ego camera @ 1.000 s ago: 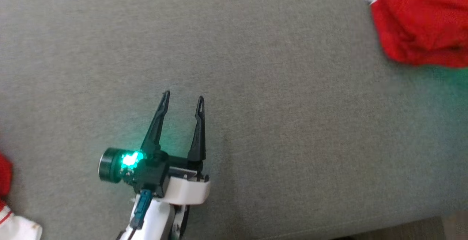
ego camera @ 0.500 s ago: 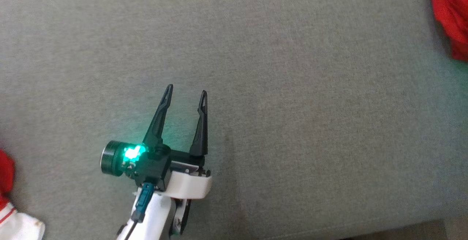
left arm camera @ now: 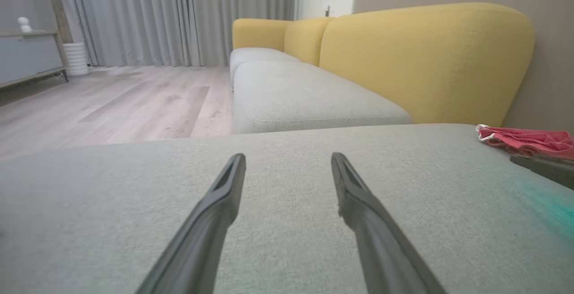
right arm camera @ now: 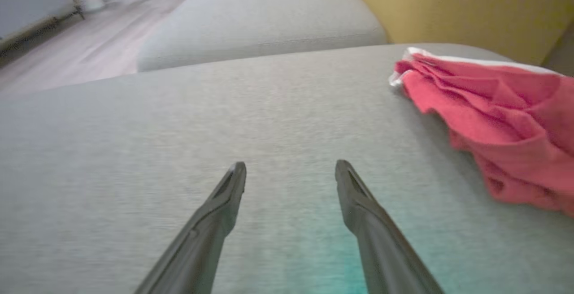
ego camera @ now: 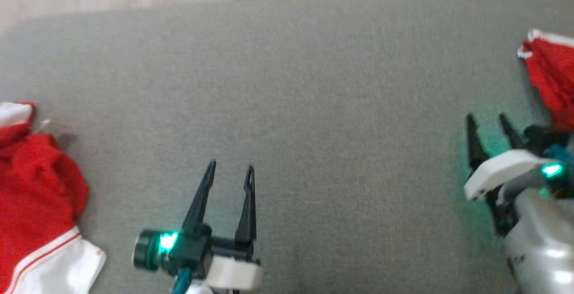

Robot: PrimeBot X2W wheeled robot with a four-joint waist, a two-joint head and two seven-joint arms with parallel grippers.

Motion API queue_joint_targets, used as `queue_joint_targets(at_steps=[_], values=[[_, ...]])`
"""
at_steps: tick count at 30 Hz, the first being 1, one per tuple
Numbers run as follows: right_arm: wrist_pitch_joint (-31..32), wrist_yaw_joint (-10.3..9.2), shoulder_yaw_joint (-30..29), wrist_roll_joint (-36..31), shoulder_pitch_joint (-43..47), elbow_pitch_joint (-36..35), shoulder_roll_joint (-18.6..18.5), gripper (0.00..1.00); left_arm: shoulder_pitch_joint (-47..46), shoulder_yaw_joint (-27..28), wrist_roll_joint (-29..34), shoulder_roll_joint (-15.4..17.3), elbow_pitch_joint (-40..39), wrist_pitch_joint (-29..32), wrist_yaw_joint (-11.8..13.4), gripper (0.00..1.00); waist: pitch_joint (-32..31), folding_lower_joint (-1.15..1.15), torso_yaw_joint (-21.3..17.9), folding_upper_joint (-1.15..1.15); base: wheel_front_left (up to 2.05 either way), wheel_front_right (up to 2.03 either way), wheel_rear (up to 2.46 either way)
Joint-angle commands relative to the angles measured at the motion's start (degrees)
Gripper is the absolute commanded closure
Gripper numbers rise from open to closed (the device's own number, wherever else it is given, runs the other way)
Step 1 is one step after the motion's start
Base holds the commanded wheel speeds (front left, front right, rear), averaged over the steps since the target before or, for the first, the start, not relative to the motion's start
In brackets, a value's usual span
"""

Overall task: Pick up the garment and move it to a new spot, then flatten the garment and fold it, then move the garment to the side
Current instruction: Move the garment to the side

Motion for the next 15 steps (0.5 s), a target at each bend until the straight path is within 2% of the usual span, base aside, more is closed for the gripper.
queue_joint_targets(at_steps=[1,9,15], values=[[-1.06,-0.05,1.48,0.53,0.37,-1.93,0.07,0.0,0.16,1.7,-0.25,-0.17,-1.61,-0.29,0.47,0.0,-4.65,0.01,3.01,0.0,0.0,0.0,0.0],[-2.58,-0.05,6.9,4.29,12.57,-10.88,5.1,0.0,8.26,5.11,-1.22,-0.17,-2.13,-0.29,1.29,0.0,-12.85,0.01,5.57,0.0,0.0,0.0,0.0],[-2.67,-0.05,5.29,0.9,23.14,-25.04,6.39,0.0,11.36,7.76,-0.43,0.05,-3.07,-0.29,0.41,0.0,-15.9,0.01,5.71,0.0,0.0,0.0,0.0]])
